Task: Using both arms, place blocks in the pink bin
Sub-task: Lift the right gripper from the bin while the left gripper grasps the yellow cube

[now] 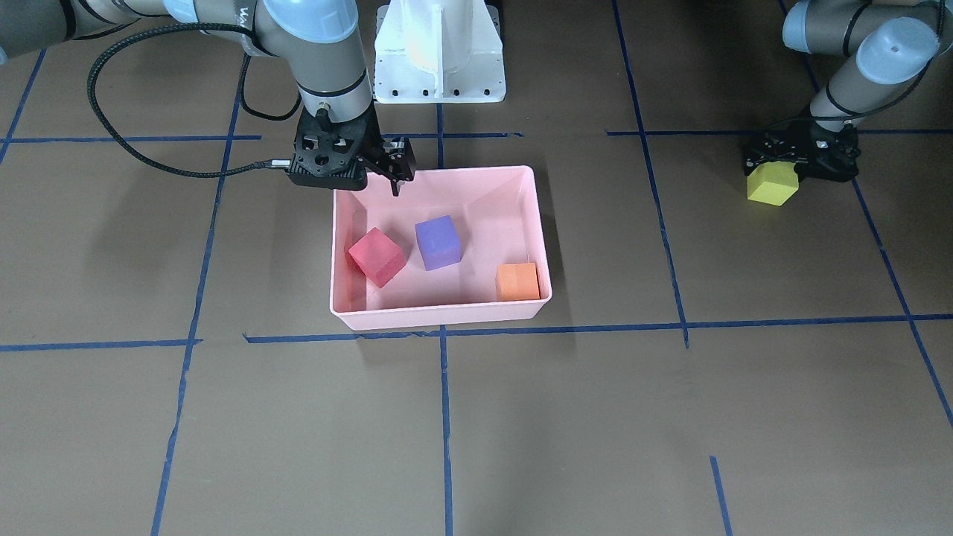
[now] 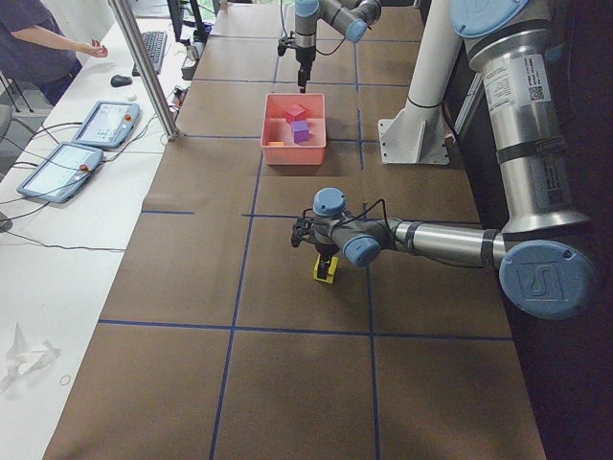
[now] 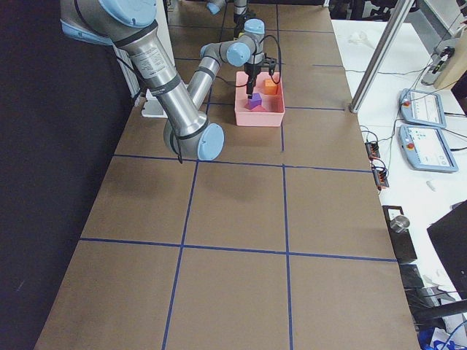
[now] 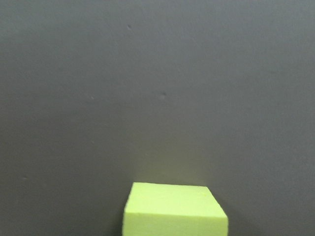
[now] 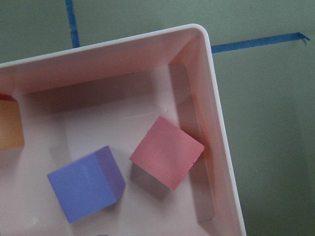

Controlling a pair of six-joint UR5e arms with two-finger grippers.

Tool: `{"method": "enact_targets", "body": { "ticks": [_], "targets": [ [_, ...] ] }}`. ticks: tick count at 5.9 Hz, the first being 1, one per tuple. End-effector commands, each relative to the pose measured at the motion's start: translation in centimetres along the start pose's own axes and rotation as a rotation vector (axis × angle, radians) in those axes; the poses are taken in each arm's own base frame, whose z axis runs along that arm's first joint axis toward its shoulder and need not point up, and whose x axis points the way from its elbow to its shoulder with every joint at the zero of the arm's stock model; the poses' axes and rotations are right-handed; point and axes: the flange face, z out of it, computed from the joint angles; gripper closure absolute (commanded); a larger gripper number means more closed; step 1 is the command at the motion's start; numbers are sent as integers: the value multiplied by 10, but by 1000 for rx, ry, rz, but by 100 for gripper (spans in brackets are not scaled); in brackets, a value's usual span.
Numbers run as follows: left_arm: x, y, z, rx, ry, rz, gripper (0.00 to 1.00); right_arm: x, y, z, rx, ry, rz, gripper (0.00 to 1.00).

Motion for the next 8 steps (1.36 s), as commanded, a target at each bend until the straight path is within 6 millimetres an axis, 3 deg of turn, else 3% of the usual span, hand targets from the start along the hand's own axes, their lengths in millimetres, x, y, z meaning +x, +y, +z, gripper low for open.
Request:
{"method": "enact_targets", "body": {
  "ticks": [1,2,3,4,5,7,8],
  "targets": [
    [9,-2,6,-38,32,7,56,-1,2,-5,1,-10,-7,0],
    [17,-1,-3,-66,94,9,69,-1,2,-8,3,-16,-22,0],
    [25,-7,-20,-45,106,6,73,1,-1,-10,6,-18,-21,0],
    [48,-24,-58,-17,98,-23,73,11,-9,-14,12,-17,-50,0],
    [86,-53,-102,23,111,-81,73,42,-14,-24,30,-23,-107,0],
    [211,-133,-176,40,132,-186,73,117,-49,-46,28,-20,-234,0],
    [288,-163,-216,28,142,-252,73,163,-73,-53,19,-10,-290,0]
  ]
}}
